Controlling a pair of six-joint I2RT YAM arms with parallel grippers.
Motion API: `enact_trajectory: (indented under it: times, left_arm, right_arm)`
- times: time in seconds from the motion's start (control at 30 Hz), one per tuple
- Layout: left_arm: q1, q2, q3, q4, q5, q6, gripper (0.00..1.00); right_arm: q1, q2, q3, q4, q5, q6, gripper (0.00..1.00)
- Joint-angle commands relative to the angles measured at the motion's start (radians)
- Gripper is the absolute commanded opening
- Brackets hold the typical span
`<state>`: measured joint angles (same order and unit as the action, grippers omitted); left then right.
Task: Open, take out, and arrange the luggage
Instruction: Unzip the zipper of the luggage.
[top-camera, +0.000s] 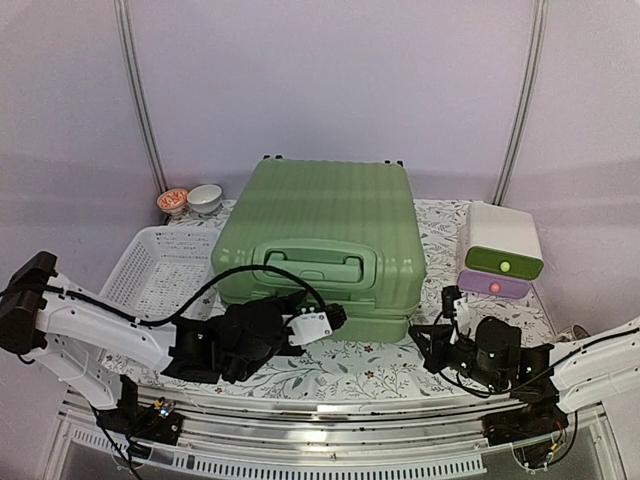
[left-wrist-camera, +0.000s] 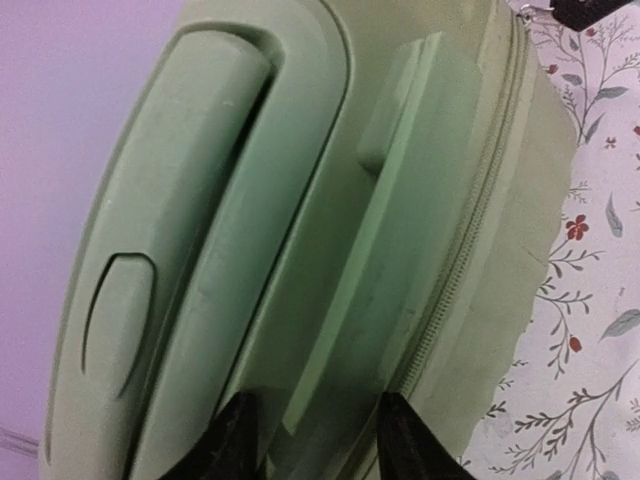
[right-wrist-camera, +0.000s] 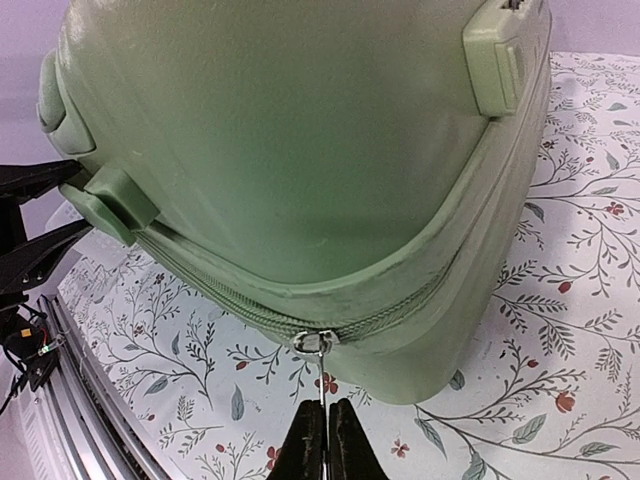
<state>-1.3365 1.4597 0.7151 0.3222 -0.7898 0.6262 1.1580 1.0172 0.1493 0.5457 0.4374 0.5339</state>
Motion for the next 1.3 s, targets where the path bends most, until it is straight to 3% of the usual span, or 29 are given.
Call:
enact_trajectory:
  times: [0.0, 0.13, 0.3, 0.63, 0.87, 1.07, 1.27]
  left_arm:
    - [0.034, -0.024, -0.024, 0.006, -0.052, 0.007, 0.39]
    - [0.038, -0.082, -0.053, -0.012, -0.044, 0.003, 0.3]
    - [0.039, -0.191, -0.088, -0.081, 0.003, -0.062, 0.22]
    - [0.036, -0.401, -0.154, -0.203, 0.135, -0.203, 0.19]
    - [0.035, -0.41, -0.149, -0.206, 0.188, -0.235, 0.27]
    - [0.026, -0.335, -0.131, -0.194, 0.211, -0.173, 0.42]
    - [0.022, -0.219, -0.106, -0.083, 0.157, -0.057, 0.49]
  right_arm:
    - [-0.018, -0.094, -0.004, -0.137, 0.13, -0.003, 0.04]
    - [-0.065, -0.198, -0.008, -0.233, 0.129, -0.006, 0.04]
    - [-0.196, -0.262, 0.007, -0.319, -0.021, -0.033, 0.05]
    - [-0.234, -0.176, 0.112, -0.385, -0.072, -0.115, 0.04]
    - [-0.236, -0.125, 0.162, -0.388, -0.09, -0.128, 0.04]
    - [-0.236, -0.148, 0.148, -0.387, -0.107, -0.128, 0.04]
    - [-0.236, -0.198, 0.12, -0.385, -0.108, -0.114, 0.04]
